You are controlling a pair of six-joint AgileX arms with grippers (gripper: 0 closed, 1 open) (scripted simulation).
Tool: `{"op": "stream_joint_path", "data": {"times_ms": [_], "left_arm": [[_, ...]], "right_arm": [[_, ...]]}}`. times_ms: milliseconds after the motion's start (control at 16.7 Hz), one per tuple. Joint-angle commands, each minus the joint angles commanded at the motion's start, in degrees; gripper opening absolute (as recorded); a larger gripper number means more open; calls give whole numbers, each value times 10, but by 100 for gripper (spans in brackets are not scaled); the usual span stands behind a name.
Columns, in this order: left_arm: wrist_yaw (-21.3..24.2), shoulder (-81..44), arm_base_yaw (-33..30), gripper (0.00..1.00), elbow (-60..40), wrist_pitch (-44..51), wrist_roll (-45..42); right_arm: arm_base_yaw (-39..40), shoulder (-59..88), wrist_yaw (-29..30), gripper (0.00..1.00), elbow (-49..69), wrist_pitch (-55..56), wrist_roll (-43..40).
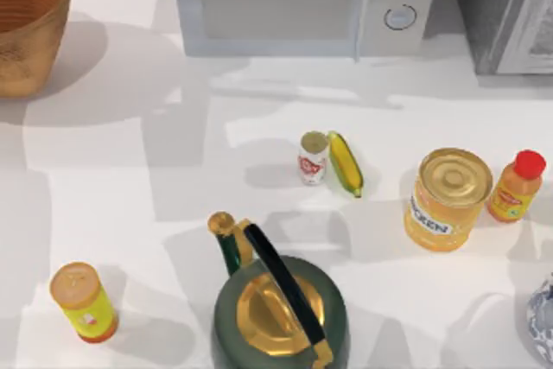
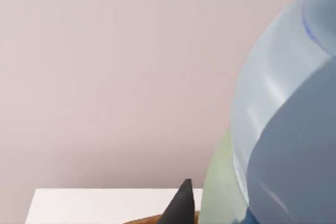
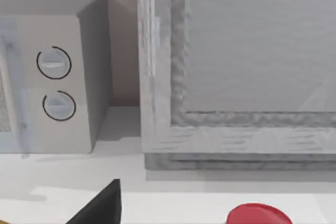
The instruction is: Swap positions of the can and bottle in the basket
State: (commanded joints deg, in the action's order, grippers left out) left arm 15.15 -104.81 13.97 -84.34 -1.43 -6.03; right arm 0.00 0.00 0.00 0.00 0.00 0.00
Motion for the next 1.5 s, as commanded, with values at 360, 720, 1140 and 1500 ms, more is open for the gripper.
{"op": "stream_joint_path", "data": {"times_ms": [360,720,1140,1500], "left_arm": [[-4,-38,-8,0,-11,-27,3],[-4,-38,-8,38,-11,-27,3],[-4,-38,-8,90,-11,-27,3],[-4,-38,-8,100,-11,-27,3]], "right_arm": [[0,0,0,100,0,0,0],[0,0,0,100,0,0,0],[0,0,0,100,0,0,0],[0,0,0,100,0,0,0]]}}
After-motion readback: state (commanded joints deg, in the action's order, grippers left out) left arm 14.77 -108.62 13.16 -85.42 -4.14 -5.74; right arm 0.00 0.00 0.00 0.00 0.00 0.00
